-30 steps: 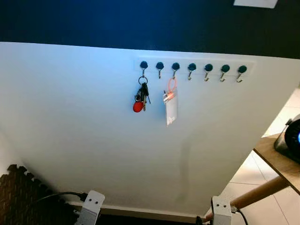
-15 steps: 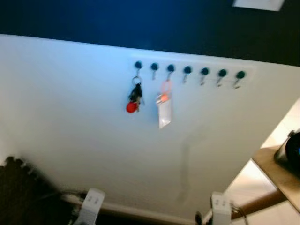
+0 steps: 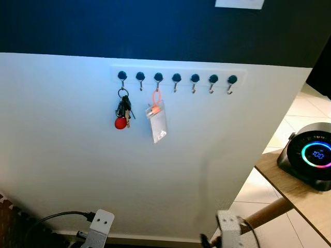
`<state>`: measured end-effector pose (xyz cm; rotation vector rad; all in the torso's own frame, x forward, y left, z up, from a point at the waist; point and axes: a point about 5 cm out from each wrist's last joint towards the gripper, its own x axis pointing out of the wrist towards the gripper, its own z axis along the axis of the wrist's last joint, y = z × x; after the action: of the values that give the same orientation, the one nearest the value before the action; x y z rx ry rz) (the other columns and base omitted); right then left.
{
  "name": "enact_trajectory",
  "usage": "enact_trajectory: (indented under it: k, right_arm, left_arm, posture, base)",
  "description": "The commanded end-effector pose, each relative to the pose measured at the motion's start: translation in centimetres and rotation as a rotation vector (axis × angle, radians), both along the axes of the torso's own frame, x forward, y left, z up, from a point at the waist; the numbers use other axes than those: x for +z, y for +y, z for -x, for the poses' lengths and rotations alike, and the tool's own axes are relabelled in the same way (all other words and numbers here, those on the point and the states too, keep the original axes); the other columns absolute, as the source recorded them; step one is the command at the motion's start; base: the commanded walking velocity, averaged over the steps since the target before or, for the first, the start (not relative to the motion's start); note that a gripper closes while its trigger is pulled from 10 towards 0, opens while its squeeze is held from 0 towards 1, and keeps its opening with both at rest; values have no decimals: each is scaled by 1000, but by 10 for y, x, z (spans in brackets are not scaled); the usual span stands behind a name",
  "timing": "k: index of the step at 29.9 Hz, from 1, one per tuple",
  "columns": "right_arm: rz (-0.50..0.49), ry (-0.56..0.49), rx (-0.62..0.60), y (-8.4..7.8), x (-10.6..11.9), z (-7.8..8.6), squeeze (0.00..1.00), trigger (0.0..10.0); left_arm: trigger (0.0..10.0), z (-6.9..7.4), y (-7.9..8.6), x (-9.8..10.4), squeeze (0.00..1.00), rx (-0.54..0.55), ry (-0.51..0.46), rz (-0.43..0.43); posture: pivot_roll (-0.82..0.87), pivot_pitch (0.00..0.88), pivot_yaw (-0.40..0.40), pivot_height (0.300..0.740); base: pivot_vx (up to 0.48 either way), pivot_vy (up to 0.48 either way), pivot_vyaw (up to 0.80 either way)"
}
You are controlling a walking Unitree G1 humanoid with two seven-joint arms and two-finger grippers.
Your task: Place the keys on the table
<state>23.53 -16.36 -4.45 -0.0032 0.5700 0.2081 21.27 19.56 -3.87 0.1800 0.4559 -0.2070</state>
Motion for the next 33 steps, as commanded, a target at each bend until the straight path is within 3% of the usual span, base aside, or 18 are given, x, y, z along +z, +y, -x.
enact_trajectory:
  k: [1,3,5,6,9,16,19,26,28,33]
  right_arm:
    - [-34,-48,60,6,7,-6,0,10000]
    - [-77,-70,60,9,11,-10,0,10000]
    - [-317,-142,-40,13,28,-29,0,10000]
    - [-317,-142,-40,13,28,-29,0,10000]
    - [-625,-273,-78,22,55,-49,0,10000]
    - [-830,-298,-40,31,66,-52,0,10000]
    - [-1085,-279,29,41,76,-50,0,10000]
    - [-1234,-280,-9,46,88,-59,0,10000]
    - [-1318,-288,9,51,99,-64,0,10000]
    - [-1422,-261,94,59,108,-64,0,10000]
  left_arm:
    - [10000,3,5,6,0,-28,-43,37]
    - [10000,3,4,8,0,-47,-66,48]
    - [10000,2,3,13,0,-53,-105,45]
    - [10000,2,3,13,0,-53,-105,45]
    - [10000,1,1,17,0,-31,-146,49]
    - [10000,1,-5,23,0,-56,-194,80]
    - [10000,-5,-13,39,0,-99,-288,104]
    - [10000,-15,-9,56,0,-38,-400,108]
    - [10000,-19,-11,69,0,-26,-462,139]
    - [10000,-21,-21,81,0,-42,-521,190]
  posture:
    - [117,38,-40,740]
    - [120,39,-42,740]
    - [125,41,-45,740]
    - [125,41,-45,740]
    - [124,43,-46,740]
    - [120,45,-44,740]
    - [122,47,-47,740]
    - [129,47,-57,740]
    - [136,47,-63,740]
    - [140,44,-67,740]
  base:
    - [0,0,0]
    - [0,0,0]
    - [0,0,0]
    - [0,0,0]
    - [0,0,0]
    - [0,0,0]
    - [0,0,0]
    - [0,0,0]
    - [0,0,0]
    - [0,0,0]
